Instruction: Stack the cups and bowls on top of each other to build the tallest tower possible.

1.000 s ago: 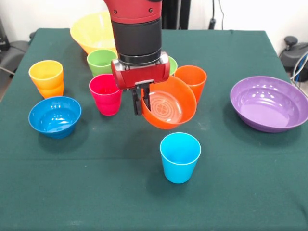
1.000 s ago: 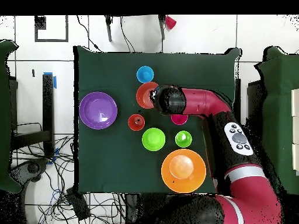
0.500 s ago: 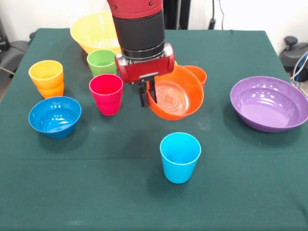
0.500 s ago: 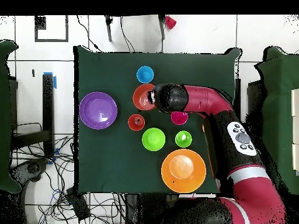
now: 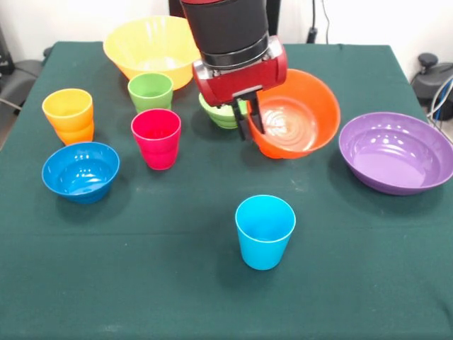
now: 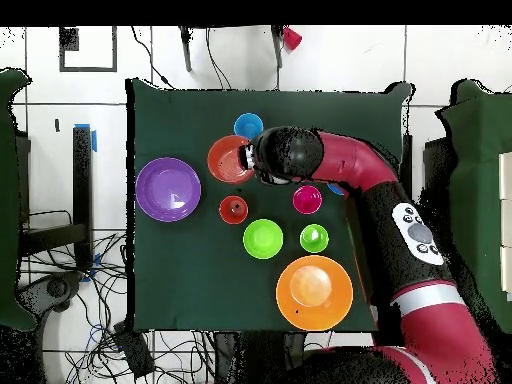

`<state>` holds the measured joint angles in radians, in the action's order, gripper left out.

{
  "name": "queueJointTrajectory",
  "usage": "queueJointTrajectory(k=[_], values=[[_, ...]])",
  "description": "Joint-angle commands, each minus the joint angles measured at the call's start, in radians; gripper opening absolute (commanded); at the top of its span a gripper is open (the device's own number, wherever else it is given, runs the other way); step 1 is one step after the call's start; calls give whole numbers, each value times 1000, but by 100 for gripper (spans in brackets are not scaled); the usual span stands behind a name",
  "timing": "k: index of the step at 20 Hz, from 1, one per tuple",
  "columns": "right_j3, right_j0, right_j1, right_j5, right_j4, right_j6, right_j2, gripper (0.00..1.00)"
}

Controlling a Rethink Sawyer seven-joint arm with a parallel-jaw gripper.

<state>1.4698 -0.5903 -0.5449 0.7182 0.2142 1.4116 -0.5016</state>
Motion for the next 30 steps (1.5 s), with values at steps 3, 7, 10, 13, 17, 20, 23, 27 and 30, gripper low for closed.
queueJointTrajectory(k=[3, 7, 10, 13, 17, 20, 23, 27, 30], values=[[-12, -31, 98, 49, -72, -18, -103, 0], [-18, -34, 118, 41, -82, -22, -114, 0], [-27, -36, 132, 39, -91, -20, -121, 0], [-96, -25, 176, 79, -101, -31, -123, 0], [-208, 6, 233, 127, -93, -49, -112, 0], [-253, 19, 250, 148, -83, -61, -112, 0], [-294, 27, 266, 183, -76, -78, -114, 0], [-329, 56, 241, 233, -53, -57, -87, 0], [-318, 80, 164, 299, -36, -18, -54, 0]])
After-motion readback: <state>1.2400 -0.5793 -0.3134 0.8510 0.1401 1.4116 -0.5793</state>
